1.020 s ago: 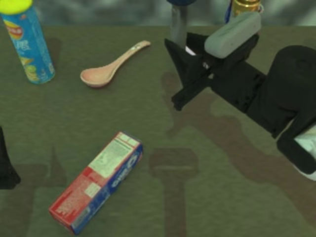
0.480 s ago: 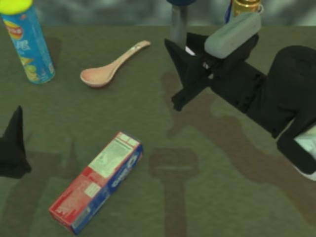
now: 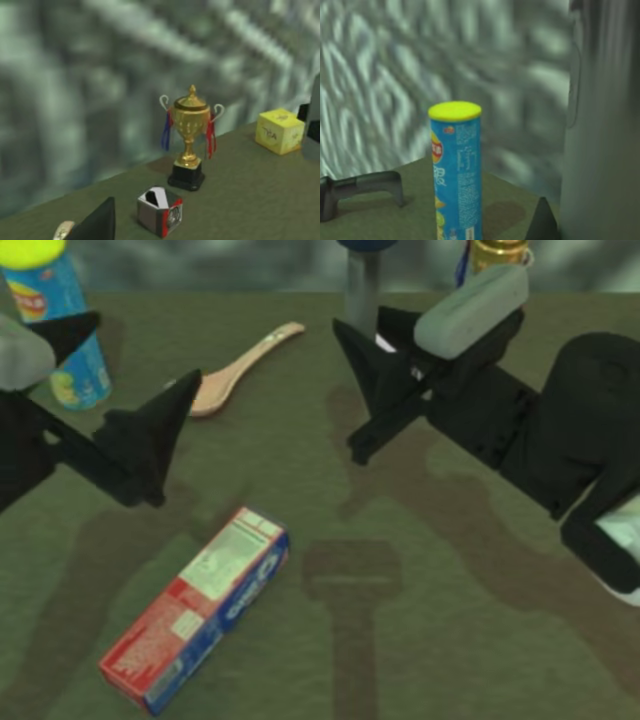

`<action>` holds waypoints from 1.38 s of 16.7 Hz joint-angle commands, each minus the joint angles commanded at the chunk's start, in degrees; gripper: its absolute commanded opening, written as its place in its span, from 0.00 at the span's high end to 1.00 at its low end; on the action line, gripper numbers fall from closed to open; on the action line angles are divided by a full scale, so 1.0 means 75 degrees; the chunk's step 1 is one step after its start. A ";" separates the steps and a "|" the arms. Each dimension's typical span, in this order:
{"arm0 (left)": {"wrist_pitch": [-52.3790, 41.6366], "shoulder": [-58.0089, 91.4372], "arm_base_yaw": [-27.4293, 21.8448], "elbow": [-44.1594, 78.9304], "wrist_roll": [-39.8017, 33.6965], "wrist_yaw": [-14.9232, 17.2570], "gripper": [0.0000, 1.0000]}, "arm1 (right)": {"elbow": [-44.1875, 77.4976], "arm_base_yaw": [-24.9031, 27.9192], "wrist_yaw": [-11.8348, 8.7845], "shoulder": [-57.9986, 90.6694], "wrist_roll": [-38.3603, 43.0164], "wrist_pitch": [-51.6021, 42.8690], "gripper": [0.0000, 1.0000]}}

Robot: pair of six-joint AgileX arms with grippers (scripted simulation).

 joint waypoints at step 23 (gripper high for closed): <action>0.1753 0.5282 -0.2107 0.3618 0.0026 0.0082 0.00 | 0.0000 0.0000 0.0000 0.0000 0.0000 0.0000 1.00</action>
